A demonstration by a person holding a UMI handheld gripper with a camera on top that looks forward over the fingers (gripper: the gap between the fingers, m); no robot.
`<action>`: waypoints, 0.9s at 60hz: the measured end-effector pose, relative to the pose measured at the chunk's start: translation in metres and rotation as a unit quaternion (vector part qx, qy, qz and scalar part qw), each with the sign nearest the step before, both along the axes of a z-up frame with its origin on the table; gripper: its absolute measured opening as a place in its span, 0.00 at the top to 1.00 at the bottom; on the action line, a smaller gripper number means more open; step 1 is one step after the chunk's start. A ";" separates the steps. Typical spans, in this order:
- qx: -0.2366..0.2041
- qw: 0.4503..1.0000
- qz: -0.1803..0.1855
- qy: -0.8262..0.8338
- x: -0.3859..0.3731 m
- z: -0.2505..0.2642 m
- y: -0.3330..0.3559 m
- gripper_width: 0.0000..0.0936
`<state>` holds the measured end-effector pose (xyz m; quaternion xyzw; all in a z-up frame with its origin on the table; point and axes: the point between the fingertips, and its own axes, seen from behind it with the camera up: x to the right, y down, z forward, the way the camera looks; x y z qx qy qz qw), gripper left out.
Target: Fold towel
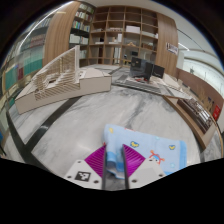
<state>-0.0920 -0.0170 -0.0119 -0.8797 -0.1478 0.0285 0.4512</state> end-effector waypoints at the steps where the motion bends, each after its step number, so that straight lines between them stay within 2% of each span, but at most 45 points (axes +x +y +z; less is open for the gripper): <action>1: 0.002 1.000 -0.004 -0.006 0.003 0.001 0.001 0.75; 2: 0.008 1.000 -0.011 -0.017 0.008 0.001 0.003 0.88; 4: 0.018 0.999 -0.018 -0.034 0.014 0.003 0.005 0.92; 7: 0.025 0.999 -0.010 -0.044 0.012 0.002 0.004 0.95; 16: 0.020 1.000 -0.019 0.007 0.009 0.016 -0.004 0.96; 21: 0.022 0.997 -0.032 0.071 0.022 0.042 -0.006 0.96; 28: 0.025 0.987 -0.081 0.138 0.066 0.069 -0.008 0.96; 35: -0.026 0.965 -0.140 0.220 0.113 0.053 -0.009 0.96; 39: -0.038 0.959 -0.174 0.220 0.147 0.035 -0.008 0.96; 43: -0.039 0.958 -0.187 0.213 0.168 0.024 -0.007 0.95; 46: -0.043 0.958 -0.180 0.219 0.168 0.024 -0.008 0.95; 49: -0.047 0.956 -0.176 0.229 0.167 0.030 -0.009 0.93; 51: -0.046 0.957 -0.174 0.228 0.168 0.035 -0.009 0.89; 52: -0.046 0.958 -0.173 0.225 0.170 0.036 -0.009 0.85; 53: -0.045 0.959 -0.170 0.221 0.171 0.038 -0.009 0.72; 54: -0.043 0.961 -0.171 0.214 0.174 0.039 -0.009 0.64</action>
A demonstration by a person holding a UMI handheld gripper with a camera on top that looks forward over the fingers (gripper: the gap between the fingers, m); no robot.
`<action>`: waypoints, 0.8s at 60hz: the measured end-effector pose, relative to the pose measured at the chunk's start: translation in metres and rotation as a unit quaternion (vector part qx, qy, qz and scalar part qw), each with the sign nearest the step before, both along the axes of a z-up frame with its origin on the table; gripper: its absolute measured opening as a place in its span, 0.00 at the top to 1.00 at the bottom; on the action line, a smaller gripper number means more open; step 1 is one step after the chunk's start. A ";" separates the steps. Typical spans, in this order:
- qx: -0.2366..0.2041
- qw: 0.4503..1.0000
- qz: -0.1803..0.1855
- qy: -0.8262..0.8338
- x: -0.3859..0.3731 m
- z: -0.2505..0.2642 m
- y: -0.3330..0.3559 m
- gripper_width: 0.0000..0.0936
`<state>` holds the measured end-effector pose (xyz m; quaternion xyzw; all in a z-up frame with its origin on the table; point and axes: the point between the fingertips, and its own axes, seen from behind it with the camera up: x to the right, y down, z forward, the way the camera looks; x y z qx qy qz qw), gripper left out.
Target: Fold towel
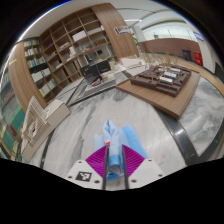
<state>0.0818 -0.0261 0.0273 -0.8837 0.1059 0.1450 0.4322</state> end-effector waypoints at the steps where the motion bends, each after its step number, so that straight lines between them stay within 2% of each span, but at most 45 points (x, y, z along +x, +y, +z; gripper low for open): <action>1: 0.002 1.000 -0.001 -0.007 0.004 0.002 0.000 0.55; 3: 0.007 1.000 -0.006 -0.023 0.011 0.008 0.000 0.36; 6: 0.014 0.999 -0.012 -0.050 0.023 0.015 -0.002 0.13; 12: 0.029 0.996 -0.014 -0.083 0.040 0.037 -0.016 0.13; 23: 0.070 0.992 0.017 -0.104 0.031 0.091 -0.073 0.13; 31: 0.106 0.986 0.046 -0.119 0.000 0.124 -0.122 0.13; 38: 0.114 0.983 0.088 -0.115 -0.038 0.135 -0.157 0.13; 48: 0.119 0.980 0.083 -0.133 -0.043 0.135 -0.172 0.14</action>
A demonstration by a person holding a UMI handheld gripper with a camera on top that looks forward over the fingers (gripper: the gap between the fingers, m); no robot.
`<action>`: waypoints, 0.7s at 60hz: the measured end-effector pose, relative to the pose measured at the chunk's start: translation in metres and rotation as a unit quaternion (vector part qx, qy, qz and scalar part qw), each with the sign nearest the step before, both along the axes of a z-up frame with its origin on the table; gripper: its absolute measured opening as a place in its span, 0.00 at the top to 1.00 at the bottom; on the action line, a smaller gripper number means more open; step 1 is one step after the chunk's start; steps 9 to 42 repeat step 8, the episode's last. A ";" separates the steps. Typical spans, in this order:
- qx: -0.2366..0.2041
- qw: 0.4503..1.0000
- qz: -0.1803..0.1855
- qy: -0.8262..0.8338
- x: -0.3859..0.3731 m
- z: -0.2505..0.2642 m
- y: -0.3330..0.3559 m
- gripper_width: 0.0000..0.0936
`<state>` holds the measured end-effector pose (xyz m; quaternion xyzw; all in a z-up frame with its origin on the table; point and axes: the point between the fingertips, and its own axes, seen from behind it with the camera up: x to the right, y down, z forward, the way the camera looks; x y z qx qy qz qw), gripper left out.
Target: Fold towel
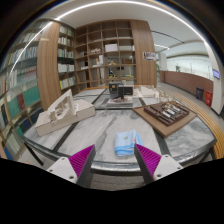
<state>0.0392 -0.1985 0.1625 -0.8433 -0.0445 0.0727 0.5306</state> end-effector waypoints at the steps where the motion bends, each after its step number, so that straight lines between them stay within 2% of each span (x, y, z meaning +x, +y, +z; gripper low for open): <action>1: -0.001 1.000 0.000 -0.007 0.002 -0.002 0.000 0.14; 42: -0.002 0.999 0.002 -0.035 0.008 -0.013 0.000 0.14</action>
